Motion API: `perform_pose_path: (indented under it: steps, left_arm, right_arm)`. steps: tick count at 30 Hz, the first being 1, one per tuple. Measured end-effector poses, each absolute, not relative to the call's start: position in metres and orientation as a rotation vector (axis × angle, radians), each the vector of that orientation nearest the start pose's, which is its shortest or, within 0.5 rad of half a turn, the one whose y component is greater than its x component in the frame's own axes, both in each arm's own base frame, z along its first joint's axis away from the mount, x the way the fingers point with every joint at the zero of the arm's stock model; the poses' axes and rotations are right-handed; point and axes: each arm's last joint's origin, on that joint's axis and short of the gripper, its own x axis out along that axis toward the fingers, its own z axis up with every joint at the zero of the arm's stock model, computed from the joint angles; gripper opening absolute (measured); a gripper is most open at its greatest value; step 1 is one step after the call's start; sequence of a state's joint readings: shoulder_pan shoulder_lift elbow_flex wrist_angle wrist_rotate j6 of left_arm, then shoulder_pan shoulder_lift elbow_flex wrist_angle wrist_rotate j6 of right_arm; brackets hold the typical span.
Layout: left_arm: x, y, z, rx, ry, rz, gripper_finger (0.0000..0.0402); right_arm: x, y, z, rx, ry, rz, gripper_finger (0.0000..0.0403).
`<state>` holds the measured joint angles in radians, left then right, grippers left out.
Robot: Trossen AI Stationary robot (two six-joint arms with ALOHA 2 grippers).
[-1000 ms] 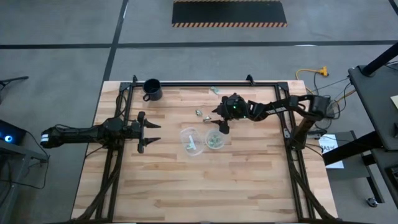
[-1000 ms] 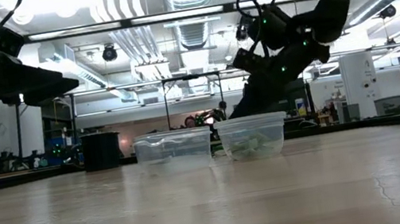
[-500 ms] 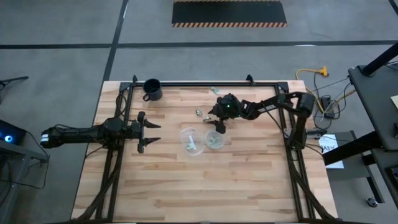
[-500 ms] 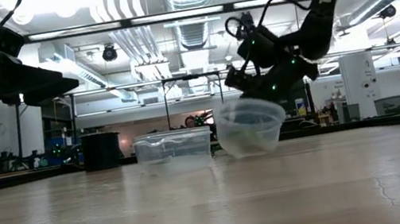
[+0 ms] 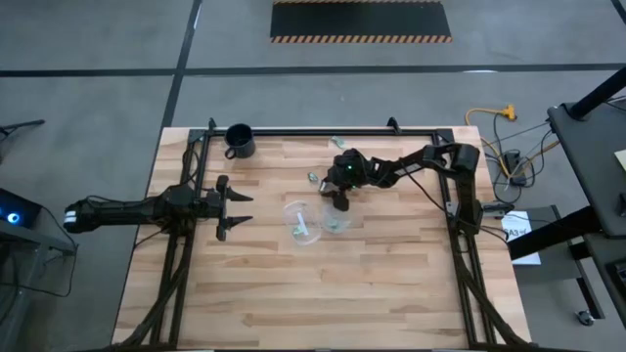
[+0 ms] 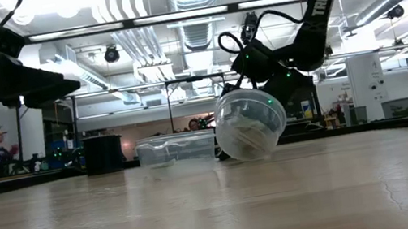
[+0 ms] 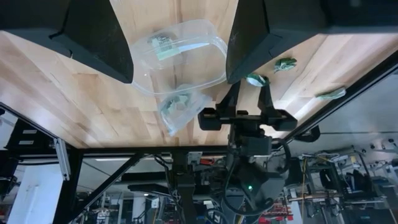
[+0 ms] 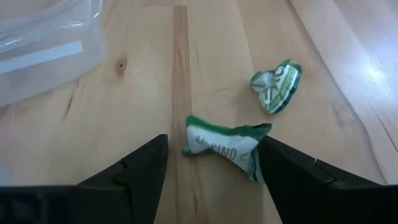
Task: Pick and place Stevia / Truvia into bins
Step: Put the green truvia packet into the left transparent container
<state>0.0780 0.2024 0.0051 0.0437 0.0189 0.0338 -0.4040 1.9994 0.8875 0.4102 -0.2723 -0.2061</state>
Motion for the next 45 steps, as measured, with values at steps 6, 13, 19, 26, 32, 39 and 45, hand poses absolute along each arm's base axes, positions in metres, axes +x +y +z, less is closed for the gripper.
perform_pose_path:
  steps: [6, 13, 19, 26, 32, 39, 45]
  left_arm:
    - [0.109, 0.008, 0.153, 0.026, 0.154, 0.056, 0.024]
    - [0.109, 0.008, 0.153, 0.026, 0.154, 0.057, 0.024]
    - [0.109, 0.008, 0.153, 0.026, 0.154, 0.057, 0.024]
    - [0.109, 0.008, 0.153, 0.026, 0.154, 0.057, 0.024]
    - [0.109, 0.008, 0.153, 0.026, 0.154, 0.057, 0.024]
    - [0.109, 0.008, 0.153, 0.026, 0.154, 0.057, 0.024]
    - [0.109, 0.008, 0.153, 0.026, 0.154, 0.057, 0.024]
  right_arm:
    - [0.33, -0.133, 0.106, 0.024, 0.647, -0.067, 0.0234]
    - [0.326, -0.131, 0.116, -0.002, 0.642, -0.059, 0.0232]
    - [0.323, -0.131, 0.113, -0.08, 0.679, -0.019, 0.0232]
    - [0.32, -0.136, 0.114, -0.075, 0.653, 0.063, 0.0232]
    - [0.322, -0.14, 0.111, -0.072, 0.623, 0.045, 0.0231]
    - [0.328, -0.146, 0.095, -0.067, 0.609, 0.035, 0.023]
    - [0.331, -0.152, 0.086, -0.037, 0.616, 0.017, 0.0229]
